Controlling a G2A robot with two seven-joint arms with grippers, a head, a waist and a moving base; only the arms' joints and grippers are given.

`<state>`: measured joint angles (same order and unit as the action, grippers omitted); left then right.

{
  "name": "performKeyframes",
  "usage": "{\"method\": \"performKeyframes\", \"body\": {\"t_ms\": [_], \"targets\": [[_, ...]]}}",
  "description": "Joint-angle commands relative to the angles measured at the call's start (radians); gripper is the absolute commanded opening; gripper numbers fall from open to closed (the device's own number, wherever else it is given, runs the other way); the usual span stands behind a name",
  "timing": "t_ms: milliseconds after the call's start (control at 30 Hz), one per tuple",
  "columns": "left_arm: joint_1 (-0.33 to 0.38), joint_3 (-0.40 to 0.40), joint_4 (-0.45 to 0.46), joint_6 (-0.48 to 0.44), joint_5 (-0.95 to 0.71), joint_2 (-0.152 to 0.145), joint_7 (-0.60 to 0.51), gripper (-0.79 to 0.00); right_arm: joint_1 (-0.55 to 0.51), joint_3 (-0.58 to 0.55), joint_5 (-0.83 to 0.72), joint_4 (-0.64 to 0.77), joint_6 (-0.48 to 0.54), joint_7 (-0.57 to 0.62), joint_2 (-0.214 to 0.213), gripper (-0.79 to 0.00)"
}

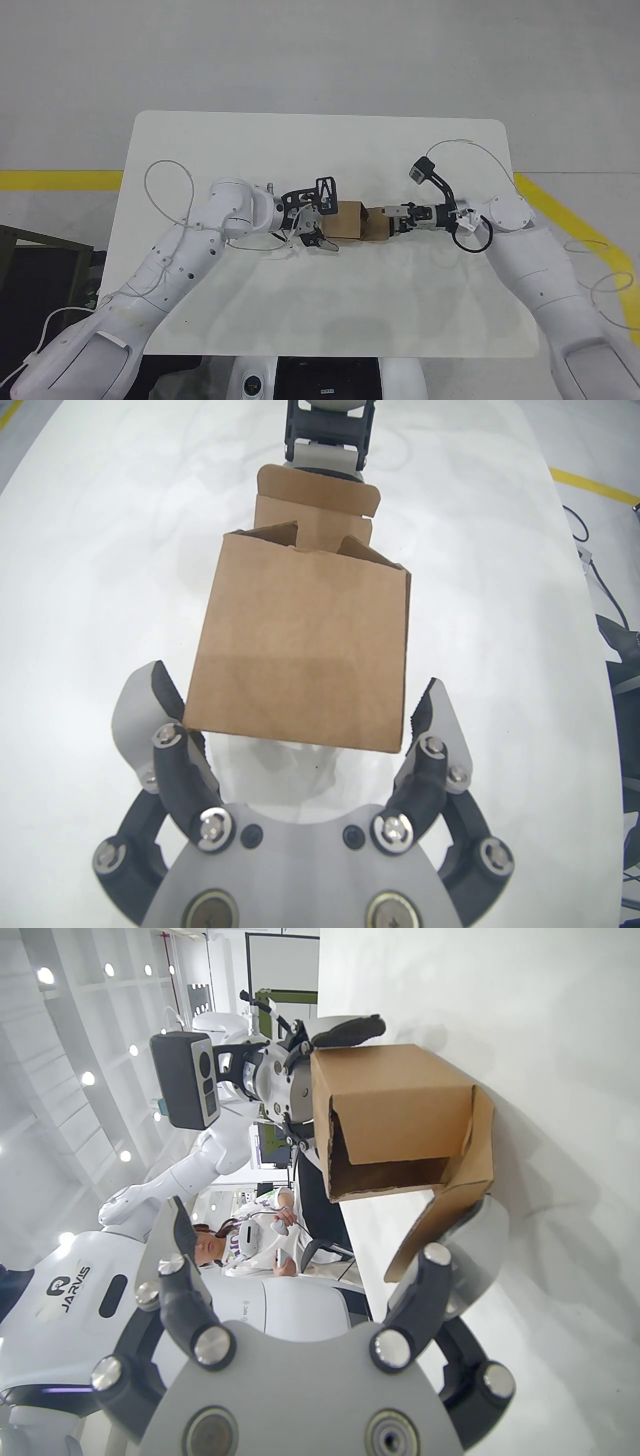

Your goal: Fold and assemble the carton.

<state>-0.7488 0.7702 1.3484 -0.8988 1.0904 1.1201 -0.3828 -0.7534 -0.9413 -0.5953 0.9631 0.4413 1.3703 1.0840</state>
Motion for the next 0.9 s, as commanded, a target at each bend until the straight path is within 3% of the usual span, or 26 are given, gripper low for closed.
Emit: {"method": "performKeyframes", "body": {"t_ms": [0, 867], "targets": [[-0.001, 0.002, 0.002, 0.000, 0.000, 0.000, 0.000, 0.000, -0.001, -0.004, -0.011, 0.007, 0.004, -0.003, 0.002, 0.000], [-0.007, 0.013, 0.003, -0.008, 0.005, 0.005, -0.007, 0.000, 0.003, 0.019, -0.110, 0.026, 0.036, -0.028, 0.049, 0.000]]}}
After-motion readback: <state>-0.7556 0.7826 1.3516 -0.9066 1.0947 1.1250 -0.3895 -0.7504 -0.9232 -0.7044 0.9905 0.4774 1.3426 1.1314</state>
